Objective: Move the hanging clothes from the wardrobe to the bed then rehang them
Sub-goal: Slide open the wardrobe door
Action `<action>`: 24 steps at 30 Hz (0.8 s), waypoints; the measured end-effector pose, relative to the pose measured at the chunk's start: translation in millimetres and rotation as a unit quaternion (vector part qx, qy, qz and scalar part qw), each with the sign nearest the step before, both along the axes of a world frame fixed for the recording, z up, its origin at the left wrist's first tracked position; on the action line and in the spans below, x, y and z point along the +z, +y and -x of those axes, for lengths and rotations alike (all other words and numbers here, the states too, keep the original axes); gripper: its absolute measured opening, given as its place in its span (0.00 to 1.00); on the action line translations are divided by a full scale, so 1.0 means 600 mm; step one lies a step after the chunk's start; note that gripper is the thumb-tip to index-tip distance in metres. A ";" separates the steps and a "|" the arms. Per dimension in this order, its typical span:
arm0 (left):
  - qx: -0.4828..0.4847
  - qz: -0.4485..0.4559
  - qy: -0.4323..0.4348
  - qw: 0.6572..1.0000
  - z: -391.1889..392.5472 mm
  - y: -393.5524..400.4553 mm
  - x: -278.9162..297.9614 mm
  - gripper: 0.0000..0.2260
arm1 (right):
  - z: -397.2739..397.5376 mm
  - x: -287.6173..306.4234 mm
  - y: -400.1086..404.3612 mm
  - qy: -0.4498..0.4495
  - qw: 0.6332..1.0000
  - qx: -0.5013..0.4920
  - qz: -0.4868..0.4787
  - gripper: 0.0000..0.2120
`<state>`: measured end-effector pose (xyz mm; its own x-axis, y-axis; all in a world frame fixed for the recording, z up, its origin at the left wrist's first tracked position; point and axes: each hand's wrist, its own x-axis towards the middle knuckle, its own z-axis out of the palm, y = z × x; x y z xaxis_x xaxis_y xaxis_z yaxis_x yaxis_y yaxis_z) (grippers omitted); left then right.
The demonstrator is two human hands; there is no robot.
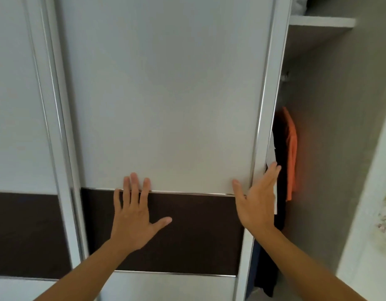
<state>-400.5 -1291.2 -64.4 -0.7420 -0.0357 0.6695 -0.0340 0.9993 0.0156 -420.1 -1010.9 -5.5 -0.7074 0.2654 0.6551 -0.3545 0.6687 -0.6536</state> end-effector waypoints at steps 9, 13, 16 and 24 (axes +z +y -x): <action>-0.068 -0.090 0.009 0.994 -0.013 0.068 0.020 0.55 | -0.007 0.006 -0.050 -0.037 0.999 0.038 -0.001 0.30; -0.107 -0.050 0.017 0.993 -0.003 0.110 0.025 0.54 | -0.005 0.014 -0.074 -0.062 0.995 0.072 -0.029 0.28; -0.092 -0.036 0.025 0.995 0.011 0.127 0.030 0.53 | -0.002 0.025 -0.097 -0.078 0.990 0.102 -0.053 0.21; -0.026 -0.004 0.051 0.998 0.018 0.080 0.031 0.46 | 0.017 0.067 -0.169 -0.153 0.956 0.218 -0.121 0.18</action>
